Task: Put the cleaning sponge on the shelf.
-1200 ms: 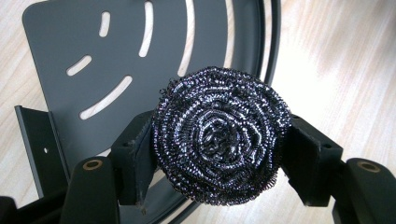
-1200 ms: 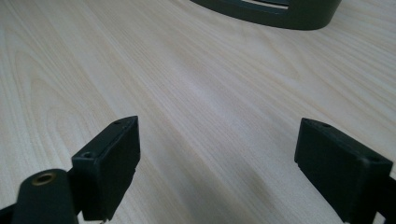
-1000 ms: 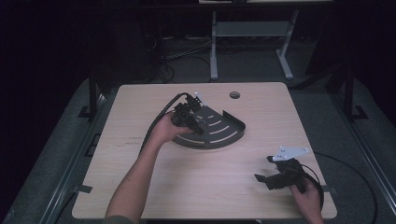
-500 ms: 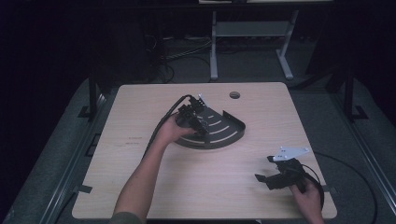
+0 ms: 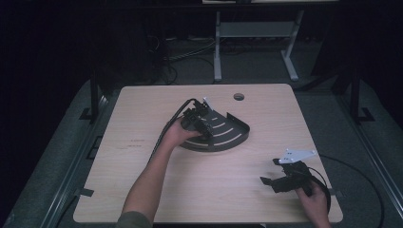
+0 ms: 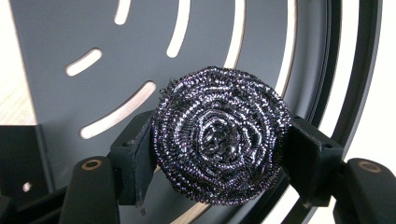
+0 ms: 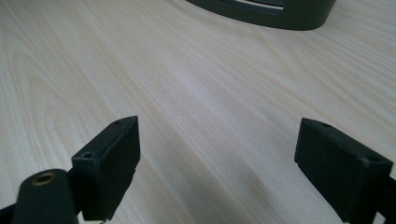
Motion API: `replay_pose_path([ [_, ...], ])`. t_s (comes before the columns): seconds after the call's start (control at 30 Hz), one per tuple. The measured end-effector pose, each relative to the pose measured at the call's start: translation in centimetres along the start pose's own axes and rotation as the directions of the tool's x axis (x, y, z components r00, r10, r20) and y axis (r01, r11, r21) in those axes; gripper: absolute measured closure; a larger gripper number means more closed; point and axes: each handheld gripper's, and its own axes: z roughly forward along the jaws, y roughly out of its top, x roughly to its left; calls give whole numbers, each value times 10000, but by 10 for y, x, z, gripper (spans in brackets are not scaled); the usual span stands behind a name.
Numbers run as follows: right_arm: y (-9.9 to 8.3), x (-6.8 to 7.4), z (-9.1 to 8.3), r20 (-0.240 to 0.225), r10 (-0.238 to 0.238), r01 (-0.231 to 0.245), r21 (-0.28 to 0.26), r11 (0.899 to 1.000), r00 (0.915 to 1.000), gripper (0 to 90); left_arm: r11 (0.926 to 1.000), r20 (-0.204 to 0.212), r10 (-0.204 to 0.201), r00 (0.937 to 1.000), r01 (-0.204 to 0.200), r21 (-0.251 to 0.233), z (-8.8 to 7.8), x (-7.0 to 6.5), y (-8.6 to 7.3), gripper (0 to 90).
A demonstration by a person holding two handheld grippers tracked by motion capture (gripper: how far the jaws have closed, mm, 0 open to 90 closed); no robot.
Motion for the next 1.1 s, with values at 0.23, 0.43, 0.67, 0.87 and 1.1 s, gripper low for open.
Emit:
replay_pose_path([
  [0.23, 0, -1, 0, 7, -58, 58, -22, 10000, 10000, 138, 10000, 14, -38, 10000, 37, 82, 6, 1, 1, 325],
  [0.43, -1, -1, -1, 10, 2, -2, -30, 10000, 10000, 138, 9997, -37, -20, 10000, 21, 264, 11, 3, 2, 323],
  [0.67, -1, -2, -1, 32, -46, 46, -25, 10000, 10000, 139, 9994, 13, -138, 9999, 138, 328, 15, 5, 1, 322],
  [0.87, -1, -2, -2, 34, -34, 34, -29, 10000, 10000, 138, 9994, -49, -110, 9999, 111, 340, 15, 5, 1, 319],
  [1.1, -1, -1, -2, 39, -24, 24, -17, 10000, 10000, 139, 9990, -34, -129, 9999, 131, 432, 16, 6, 1, 308],
])
